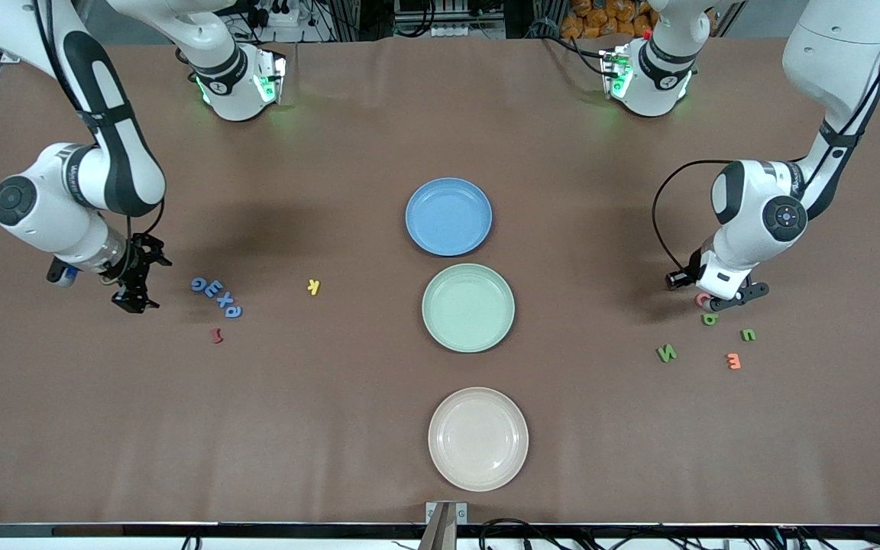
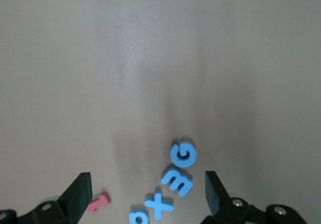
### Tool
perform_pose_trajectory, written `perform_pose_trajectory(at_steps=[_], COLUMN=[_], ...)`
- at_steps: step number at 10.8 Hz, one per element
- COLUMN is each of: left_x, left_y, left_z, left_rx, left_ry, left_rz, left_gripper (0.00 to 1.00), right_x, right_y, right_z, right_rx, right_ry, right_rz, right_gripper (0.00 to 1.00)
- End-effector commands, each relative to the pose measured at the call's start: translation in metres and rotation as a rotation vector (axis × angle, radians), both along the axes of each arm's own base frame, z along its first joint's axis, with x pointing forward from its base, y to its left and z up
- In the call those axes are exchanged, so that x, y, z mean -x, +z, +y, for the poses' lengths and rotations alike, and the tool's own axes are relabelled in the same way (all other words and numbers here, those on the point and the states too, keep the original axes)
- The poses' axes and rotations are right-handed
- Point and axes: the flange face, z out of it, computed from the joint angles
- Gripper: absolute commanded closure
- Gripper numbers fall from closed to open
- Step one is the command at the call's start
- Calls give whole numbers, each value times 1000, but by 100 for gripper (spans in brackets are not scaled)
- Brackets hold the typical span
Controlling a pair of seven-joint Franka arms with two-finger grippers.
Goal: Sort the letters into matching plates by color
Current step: 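Grasp the green B with the left gripper while the right gripper descends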
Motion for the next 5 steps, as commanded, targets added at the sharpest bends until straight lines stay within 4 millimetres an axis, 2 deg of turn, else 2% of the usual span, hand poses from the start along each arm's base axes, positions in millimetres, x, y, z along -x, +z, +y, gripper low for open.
perform_pose_trajectory(at_steps=[1, 4, 5], left_x=[-4, -12, -16], left_y=[4, 14, 20], left_z=[-16, -19, -28], left_rx=[9, 8, 13], left_ry=[-30, -36, -46], left_rz=[-22, -43, -57], left_gripper=[100, 100, 100], right_x=[13, 24, 24], right_y=[-13, -45, -49], right_z=[13, 18, 18], right_rx=[1, 23, 27], right_ry=[11, 18, 21], right_rz=[0, -11, -10], right_gripper=[0, 0, 0])
